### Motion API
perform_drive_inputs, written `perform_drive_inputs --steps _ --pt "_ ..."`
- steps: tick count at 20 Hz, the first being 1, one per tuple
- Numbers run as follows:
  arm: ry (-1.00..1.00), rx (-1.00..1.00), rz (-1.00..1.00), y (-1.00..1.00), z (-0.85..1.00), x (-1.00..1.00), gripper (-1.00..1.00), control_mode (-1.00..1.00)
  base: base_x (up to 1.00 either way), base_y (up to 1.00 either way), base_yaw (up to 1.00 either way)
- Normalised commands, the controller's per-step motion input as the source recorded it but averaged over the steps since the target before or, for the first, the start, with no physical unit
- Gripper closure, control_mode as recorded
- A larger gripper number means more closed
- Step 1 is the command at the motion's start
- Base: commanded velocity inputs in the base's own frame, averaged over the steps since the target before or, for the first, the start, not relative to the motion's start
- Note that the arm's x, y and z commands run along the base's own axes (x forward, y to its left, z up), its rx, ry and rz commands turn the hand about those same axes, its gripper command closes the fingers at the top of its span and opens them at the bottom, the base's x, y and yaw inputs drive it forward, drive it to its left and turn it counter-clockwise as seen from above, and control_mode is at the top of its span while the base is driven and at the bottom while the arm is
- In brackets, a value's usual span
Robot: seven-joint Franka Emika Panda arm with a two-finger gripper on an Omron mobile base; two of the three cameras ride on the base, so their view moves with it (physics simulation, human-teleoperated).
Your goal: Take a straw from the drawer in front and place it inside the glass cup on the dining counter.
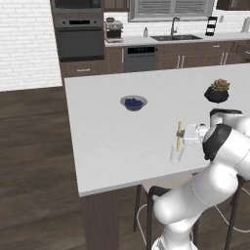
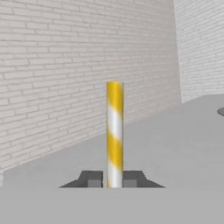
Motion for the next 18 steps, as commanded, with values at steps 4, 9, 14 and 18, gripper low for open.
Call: perform_drive_inputs --steps 4,9,14,18 --pt "0.00 0.00 0.00 0.04 -0.17 -0.25 1.00 -1.00 0.00 0.00 0.00" --pt "0.00 0.00 0.00 0.13 -0.21 -0.10 1.00 -1.00 0.00 0.00 0.00" --pt "0.00 0.00 0.00 0.08 -0.22 0.12 1.00 -1.00 0.00 0.00 0.00" --pt "0.00 0.00 0.00 0.03 -0.15 0.16 -1.00 -1.00 0.00 0.00 0.00"
